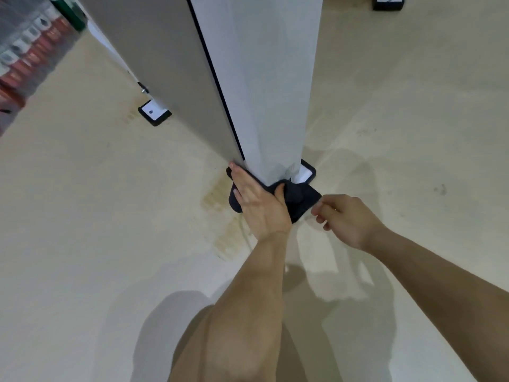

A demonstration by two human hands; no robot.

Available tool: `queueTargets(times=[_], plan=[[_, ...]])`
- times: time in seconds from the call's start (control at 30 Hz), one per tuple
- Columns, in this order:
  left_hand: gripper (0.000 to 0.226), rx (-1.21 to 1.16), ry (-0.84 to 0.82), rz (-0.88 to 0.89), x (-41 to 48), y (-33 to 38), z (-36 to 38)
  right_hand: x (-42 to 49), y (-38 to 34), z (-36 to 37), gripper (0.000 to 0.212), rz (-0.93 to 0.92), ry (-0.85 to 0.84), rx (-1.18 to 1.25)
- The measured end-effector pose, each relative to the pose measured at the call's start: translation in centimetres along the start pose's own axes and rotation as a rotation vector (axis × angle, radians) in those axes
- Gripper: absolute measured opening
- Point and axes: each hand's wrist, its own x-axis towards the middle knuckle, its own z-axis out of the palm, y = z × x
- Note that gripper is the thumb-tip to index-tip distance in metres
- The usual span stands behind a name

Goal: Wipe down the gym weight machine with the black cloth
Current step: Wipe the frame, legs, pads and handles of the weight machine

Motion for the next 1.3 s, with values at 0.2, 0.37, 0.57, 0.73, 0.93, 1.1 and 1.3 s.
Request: queueTargets(times=[0.2, 0.37, 0.57, 0.73, 0.93, 1.1, 1.3], plan=[[0.108, 0.001, -0.018, -0.193, -0.9, 0.1, 1.5, -0.2, 0.2, 1.1, 0.025, 0.008, 0.01, 0.083], [0.1, 0.019, -0.134, -0.307, -1.7, -0.5, 2.4, -0.7, 0.7, 1.4, 0.025, 0.016, -0.004, 0.097], [0.095, 0.072, -0.271, -0.301, -0.7, -0.7, 1.1, -1.4, 0.1, 0.4, 0.03, 0.071, -0.031, 0.12], [0.097, -0.398, -0.033, -0.441, -0.4, 3.1, 0.2, -1.0, -0.8, -0.2, 0.032, 0.045, -0.02, 0.162], [0.097, 0.131, -0.29, -0.385, -0.7, -0.3, 1.5, -0.9, 1.5, 1.3, 0.034, 0.122, -0.068, 0.163], [0.084, 0.154, -0.343, -0.31, -0.9, -0.7, 0.4, -1.6, 1.9, 1.6, 0.037, 0.167, -0.063, 0.134], [0.028, 0.184, -0.433, -0.128, -3.2, 0.8, -9.0, -5.6, -1.6, -0.4, 0.025, 0.225, -0.068, 0.146]])
